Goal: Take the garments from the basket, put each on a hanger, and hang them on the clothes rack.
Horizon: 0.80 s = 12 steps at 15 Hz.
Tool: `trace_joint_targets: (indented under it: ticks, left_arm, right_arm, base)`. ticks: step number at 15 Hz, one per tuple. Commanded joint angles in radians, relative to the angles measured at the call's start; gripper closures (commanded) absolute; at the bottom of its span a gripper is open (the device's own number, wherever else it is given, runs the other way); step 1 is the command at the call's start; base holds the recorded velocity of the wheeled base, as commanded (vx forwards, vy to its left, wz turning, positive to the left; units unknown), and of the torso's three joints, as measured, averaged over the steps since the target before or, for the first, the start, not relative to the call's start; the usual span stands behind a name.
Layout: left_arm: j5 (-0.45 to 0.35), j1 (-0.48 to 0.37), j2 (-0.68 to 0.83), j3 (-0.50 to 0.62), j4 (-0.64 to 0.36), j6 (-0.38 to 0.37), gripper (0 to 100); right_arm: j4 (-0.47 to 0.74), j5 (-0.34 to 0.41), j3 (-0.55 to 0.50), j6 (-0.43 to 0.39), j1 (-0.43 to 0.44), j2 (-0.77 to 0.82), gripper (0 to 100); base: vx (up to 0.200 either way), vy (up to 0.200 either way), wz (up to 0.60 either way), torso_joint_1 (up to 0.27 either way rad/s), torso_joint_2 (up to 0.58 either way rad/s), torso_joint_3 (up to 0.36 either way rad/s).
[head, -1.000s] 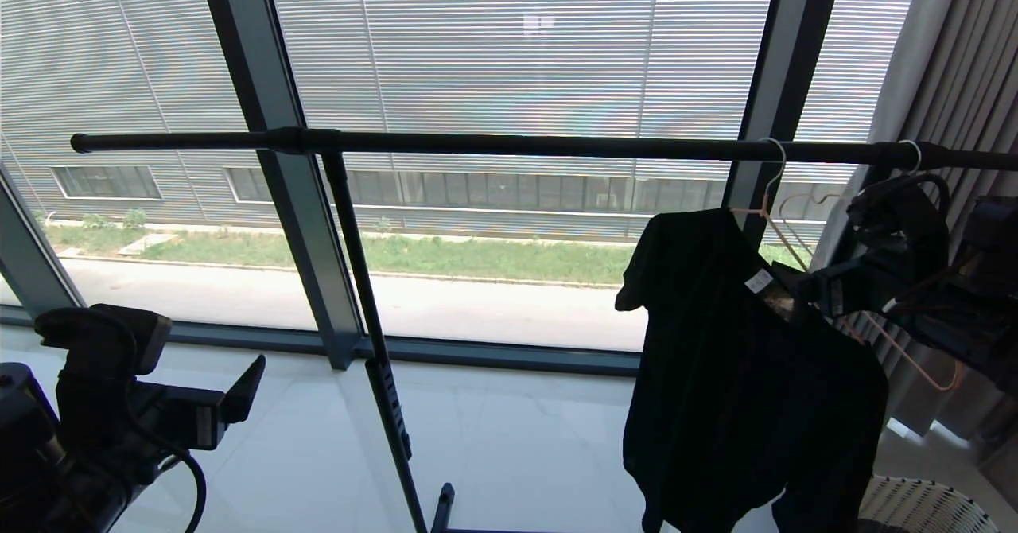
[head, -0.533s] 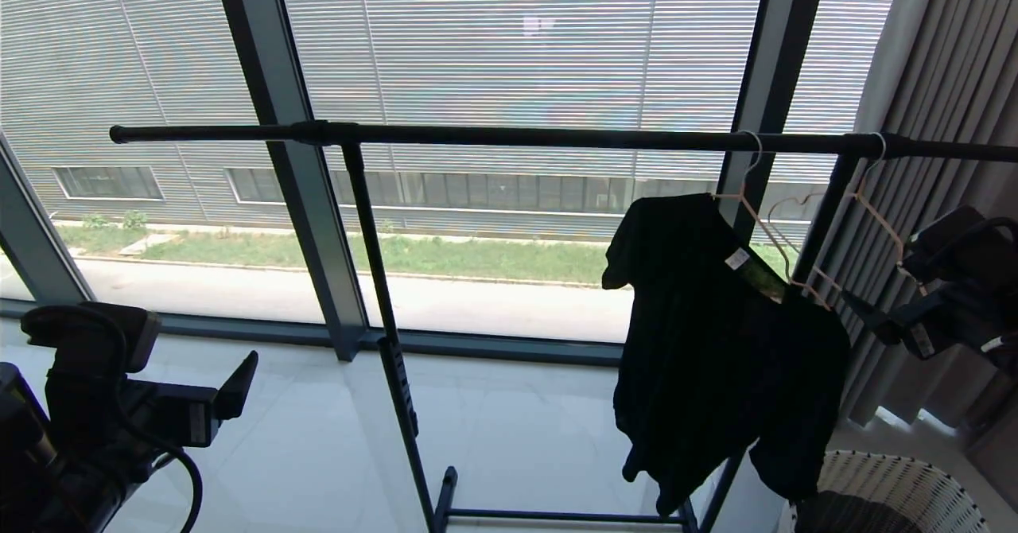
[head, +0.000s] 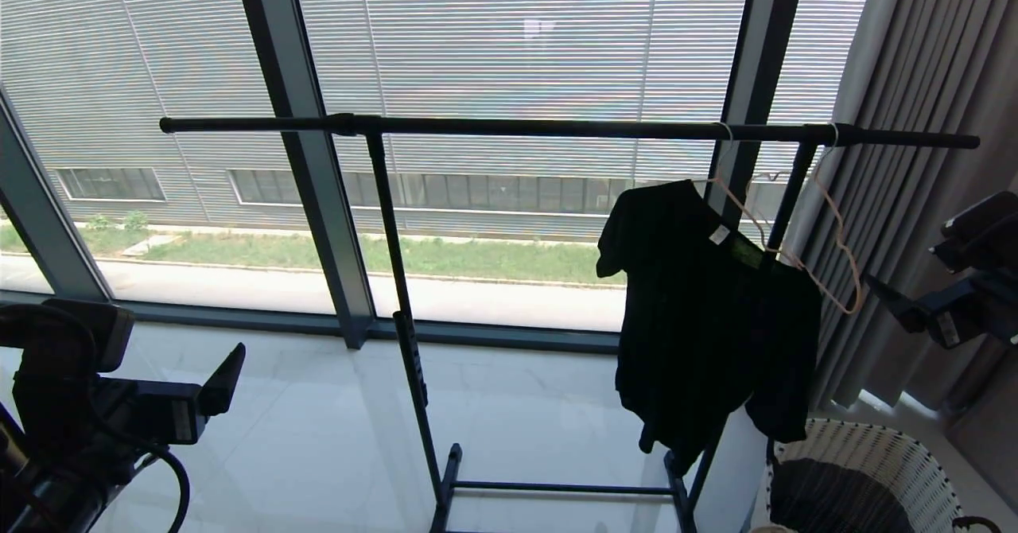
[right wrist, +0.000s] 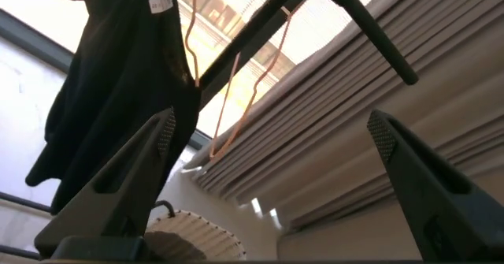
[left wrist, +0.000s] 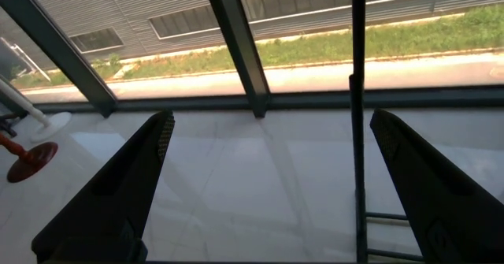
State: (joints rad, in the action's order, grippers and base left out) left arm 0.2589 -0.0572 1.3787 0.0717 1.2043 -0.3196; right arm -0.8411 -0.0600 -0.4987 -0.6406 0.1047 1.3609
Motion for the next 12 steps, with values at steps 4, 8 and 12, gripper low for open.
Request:
trace_joint_targets:
  ticks: [4,8,12]
  left_arm:
    - [0.0,0.008,-0.007,0.002,0.0,0.001,0]
    - [0.002,0.01,-0.015,0.0,0.0,0.001,0]
    - [0.0,0.01,-0.04,-0.021,0.0,-0.003,0]
  right_arm:
    - [0.0,0.002,0.002,-0.002,0.0,-0.039,0]
    - [0.0,0.002,0.011,-0.002,0.0,-0.046,0]
    - [0.0,0.0,0.051,-0.002,0.0,-0.059,0]
  base:
    - [0.0,0.0,0.0,-0.114,0.27,0.147]
    - [0.0,0.0,0.0,-0.209,0.5,0.275]
    - [0.0,0.0,0.0,-0.205,0.5,0.289]
